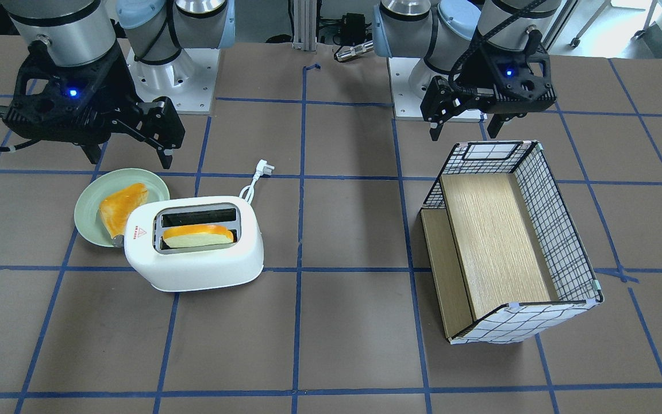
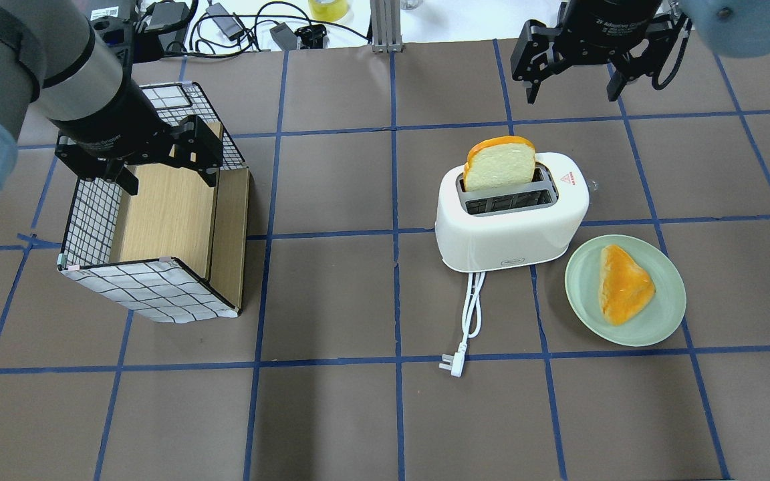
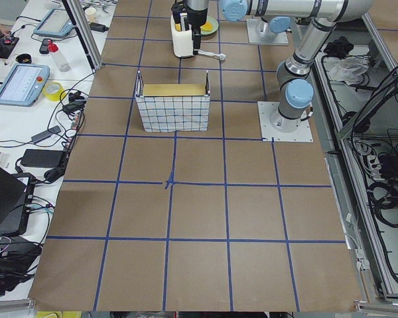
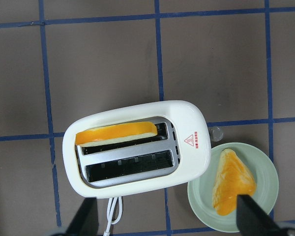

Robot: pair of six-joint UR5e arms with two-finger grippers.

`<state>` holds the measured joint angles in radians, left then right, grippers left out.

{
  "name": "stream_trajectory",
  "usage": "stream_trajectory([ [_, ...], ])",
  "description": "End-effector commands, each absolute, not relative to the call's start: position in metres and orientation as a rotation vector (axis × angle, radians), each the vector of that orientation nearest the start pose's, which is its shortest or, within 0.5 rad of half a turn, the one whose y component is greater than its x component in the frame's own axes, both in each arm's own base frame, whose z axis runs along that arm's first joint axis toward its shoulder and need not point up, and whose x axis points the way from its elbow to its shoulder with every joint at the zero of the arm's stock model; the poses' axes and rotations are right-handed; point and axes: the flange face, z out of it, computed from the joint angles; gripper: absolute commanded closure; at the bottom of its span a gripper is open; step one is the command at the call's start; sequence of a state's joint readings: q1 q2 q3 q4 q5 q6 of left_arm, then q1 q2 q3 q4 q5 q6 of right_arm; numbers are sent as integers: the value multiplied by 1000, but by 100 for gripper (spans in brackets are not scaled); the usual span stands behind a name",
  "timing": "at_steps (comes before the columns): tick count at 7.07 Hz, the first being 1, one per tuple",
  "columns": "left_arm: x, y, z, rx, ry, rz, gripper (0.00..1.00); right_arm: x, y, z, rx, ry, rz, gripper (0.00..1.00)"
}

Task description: Press toaster with right arm

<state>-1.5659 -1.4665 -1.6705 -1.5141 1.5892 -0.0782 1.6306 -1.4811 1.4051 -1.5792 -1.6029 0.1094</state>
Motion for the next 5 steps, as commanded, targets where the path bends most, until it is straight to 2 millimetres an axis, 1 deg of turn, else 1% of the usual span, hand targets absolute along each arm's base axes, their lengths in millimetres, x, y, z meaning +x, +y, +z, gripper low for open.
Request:
stream_trajectory([
  [1,-129,-454,494,-130,3121,-97,0,162,-528,525,80,3161,-137,0],
  [5,-129,-454,494,-130,3121,-97,0,163,-527,527,86,3151,-140,0],
])
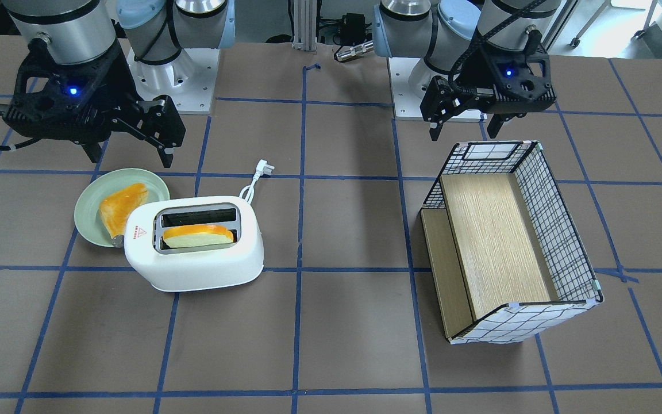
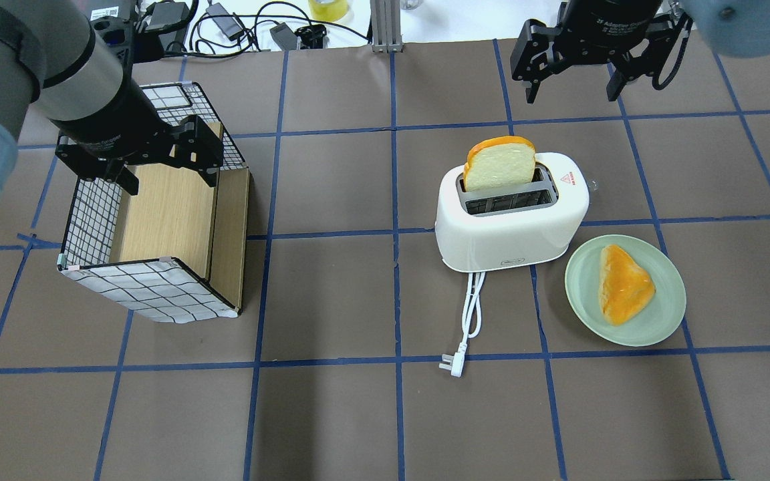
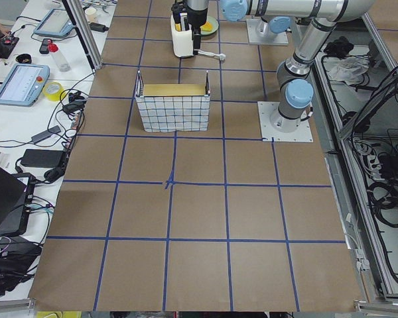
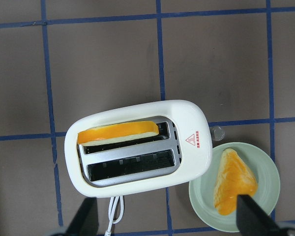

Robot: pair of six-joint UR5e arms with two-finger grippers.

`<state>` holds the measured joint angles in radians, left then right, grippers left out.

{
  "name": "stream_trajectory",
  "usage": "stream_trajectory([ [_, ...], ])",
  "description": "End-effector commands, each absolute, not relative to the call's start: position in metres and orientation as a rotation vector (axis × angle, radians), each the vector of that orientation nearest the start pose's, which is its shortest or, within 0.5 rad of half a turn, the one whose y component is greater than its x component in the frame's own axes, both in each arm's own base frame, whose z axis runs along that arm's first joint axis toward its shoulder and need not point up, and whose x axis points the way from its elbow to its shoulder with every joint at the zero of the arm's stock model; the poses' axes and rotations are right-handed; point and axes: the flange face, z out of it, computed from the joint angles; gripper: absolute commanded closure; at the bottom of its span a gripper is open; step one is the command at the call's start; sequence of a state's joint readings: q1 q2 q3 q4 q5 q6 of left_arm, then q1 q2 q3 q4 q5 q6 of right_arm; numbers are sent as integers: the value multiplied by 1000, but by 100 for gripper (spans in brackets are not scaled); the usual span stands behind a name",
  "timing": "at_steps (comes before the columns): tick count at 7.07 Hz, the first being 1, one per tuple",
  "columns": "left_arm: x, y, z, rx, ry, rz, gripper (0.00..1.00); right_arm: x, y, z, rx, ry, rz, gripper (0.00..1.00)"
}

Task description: Press toaster with right arm

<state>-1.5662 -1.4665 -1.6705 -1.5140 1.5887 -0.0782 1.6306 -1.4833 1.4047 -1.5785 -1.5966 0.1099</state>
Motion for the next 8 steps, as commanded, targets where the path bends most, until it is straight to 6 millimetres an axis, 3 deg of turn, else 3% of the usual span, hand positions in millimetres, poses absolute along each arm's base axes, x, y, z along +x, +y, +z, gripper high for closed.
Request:
stream_trajectory([
  [1,-129,-454,494,-130,3121,-97,0,163,-527,527,84,3156,-141,0],
  [8,-130,-454,494,-130,3123,-97,0,162,-527,527,80,3159,-144,0],
])
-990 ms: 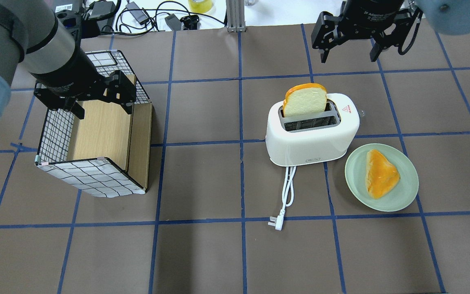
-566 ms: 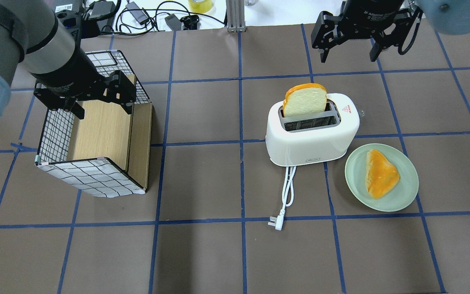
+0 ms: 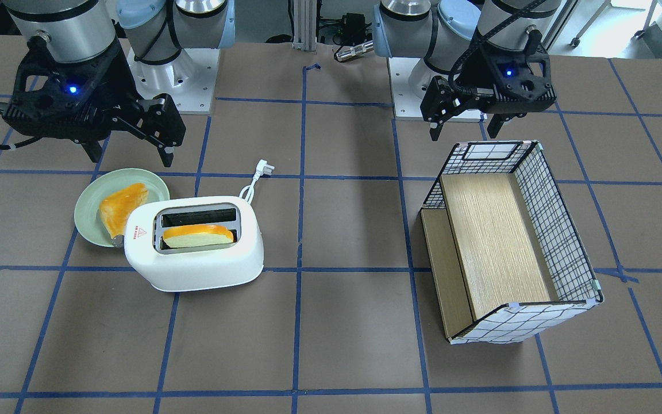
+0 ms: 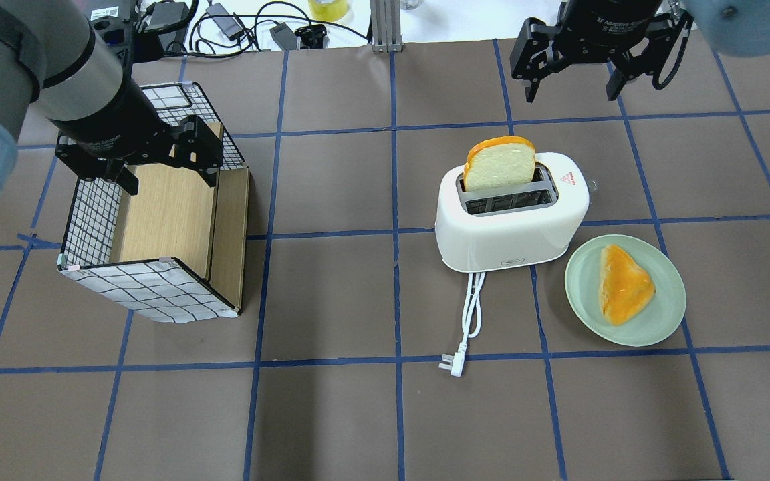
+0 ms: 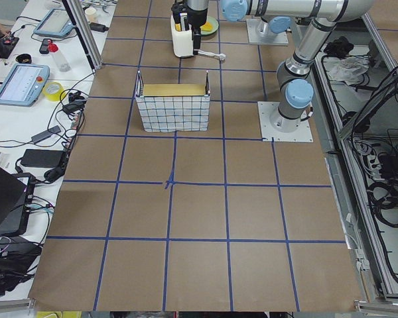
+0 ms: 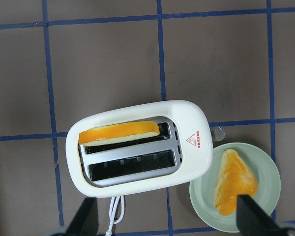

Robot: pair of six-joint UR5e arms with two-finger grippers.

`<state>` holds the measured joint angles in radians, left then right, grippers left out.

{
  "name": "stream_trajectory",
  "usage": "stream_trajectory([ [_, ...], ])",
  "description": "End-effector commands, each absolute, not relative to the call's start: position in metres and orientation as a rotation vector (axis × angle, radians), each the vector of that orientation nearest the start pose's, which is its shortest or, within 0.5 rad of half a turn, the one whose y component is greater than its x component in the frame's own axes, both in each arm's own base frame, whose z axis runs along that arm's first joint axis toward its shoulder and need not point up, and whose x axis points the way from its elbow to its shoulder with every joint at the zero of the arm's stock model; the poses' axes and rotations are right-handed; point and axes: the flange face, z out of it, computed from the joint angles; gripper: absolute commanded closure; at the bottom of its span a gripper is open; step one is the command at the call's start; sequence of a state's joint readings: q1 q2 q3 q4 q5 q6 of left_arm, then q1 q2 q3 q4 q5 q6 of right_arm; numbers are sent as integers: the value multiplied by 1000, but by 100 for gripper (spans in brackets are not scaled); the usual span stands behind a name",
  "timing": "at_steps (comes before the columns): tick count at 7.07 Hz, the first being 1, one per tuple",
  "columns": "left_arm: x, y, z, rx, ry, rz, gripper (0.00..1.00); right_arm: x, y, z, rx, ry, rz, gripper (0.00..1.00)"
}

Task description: Press toaster with right arm

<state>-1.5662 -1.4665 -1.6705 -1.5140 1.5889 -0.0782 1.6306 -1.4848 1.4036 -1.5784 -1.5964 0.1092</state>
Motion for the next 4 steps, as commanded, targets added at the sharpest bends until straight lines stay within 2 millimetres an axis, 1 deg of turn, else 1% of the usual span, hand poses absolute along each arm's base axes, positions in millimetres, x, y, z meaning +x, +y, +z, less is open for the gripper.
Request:
stream_trajectory([
  [1,-129,-454,494,-130,3121,-97,0,162,-529,524,80,3162,-140,1],
  [2,-129,-454,494,-130,3121,-97,0,162,-529,525,80,3162,-140,57],
  [3,-129,-454,494,-130,3121,-97,0,163,-527,527,93,3152,-141,100],
  [4,-130,-454,494,-130,3123,-97,0,163,-526,528,98,3147,-140,100],
])
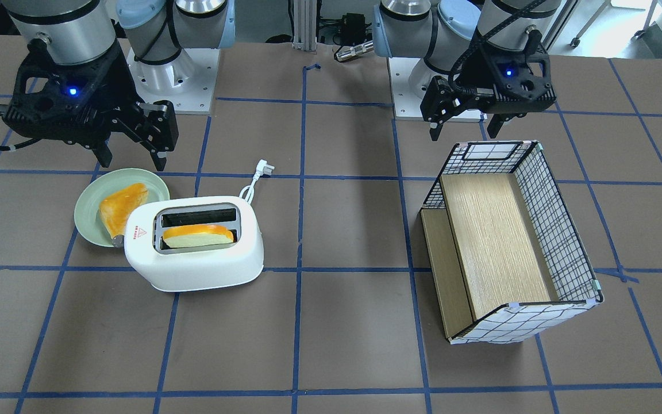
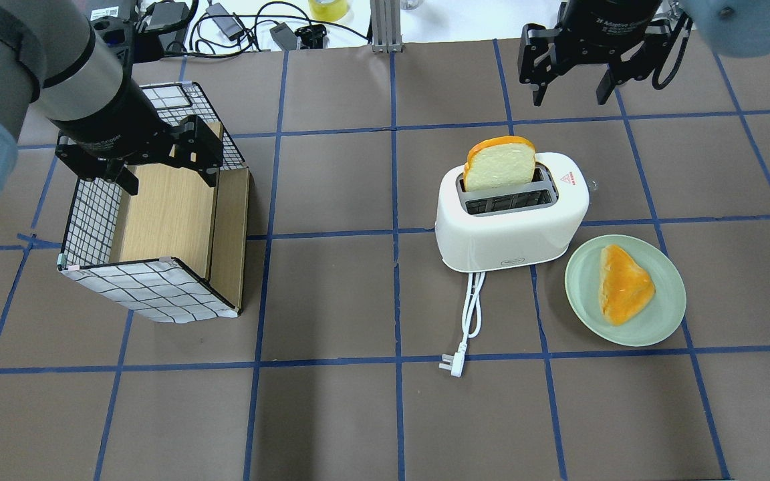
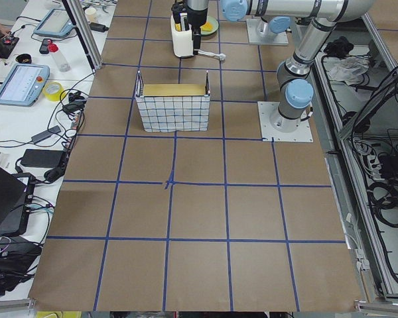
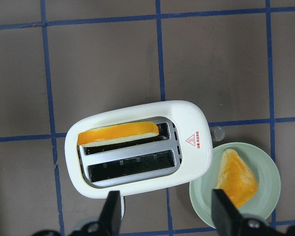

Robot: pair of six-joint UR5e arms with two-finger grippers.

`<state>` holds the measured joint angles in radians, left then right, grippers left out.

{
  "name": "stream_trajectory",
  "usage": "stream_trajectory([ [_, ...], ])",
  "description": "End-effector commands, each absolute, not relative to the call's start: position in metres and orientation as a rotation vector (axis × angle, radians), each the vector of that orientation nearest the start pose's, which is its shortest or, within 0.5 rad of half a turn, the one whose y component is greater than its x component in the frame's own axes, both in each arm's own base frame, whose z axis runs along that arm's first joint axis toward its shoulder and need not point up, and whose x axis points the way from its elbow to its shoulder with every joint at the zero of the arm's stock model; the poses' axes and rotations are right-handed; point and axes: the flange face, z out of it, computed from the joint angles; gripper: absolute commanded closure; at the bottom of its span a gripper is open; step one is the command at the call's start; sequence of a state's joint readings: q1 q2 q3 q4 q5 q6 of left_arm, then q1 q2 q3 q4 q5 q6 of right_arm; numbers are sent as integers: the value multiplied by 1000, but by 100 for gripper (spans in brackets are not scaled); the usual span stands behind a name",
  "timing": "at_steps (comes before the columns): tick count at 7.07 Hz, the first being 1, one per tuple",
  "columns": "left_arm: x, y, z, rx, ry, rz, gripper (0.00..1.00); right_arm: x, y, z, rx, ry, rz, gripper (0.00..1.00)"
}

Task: Press toaster with right arm
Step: 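Move the right gripper toward the lever at the toaster's side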

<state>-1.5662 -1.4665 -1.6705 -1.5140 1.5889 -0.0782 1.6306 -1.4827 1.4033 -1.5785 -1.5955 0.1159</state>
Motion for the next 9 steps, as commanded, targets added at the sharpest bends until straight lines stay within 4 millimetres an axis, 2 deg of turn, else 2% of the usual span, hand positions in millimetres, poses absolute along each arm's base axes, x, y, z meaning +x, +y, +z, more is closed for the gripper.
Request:
stream_trajectory([
  [1,-129,-454,494,-130,3121,-97,0,163,-526,530,98,3147,-142,100],
  [5,-129,-454,494,-130,3121,-97,0,164,-526,531,98,3144,-146,100],
  [7,-130,-454,494,-130,3123,-97,0,154,-534,534,137,3089,-140,100],
  [9,-129,-454,494,-130,3121,-97,0,103,-548,536,261,3000,-132,100],
])
